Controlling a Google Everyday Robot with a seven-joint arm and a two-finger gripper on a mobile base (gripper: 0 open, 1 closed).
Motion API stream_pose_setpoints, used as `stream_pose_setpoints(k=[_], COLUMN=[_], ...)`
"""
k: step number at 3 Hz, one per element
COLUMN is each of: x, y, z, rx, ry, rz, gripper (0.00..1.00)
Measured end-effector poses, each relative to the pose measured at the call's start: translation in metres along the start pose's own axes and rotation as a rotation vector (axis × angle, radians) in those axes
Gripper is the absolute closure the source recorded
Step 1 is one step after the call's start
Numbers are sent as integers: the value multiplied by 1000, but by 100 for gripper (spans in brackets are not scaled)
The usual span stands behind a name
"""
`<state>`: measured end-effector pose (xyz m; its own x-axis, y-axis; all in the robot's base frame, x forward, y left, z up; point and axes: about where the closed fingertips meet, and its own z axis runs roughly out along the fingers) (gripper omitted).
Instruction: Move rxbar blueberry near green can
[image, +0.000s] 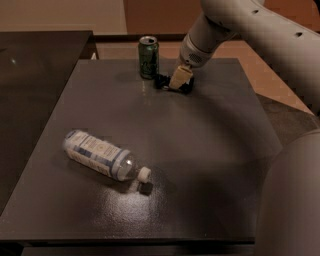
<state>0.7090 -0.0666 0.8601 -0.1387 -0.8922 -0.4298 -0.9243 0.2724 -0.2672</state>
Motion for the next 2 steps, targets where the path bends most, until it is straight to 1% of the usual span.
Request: stream_pose_setpoints(k=[1,2], x=[0,0], y=[1,1], z=[2,2], rx=[-3,-4], ry=[1,1], rz=[-1,-1], gripper=[0,0])
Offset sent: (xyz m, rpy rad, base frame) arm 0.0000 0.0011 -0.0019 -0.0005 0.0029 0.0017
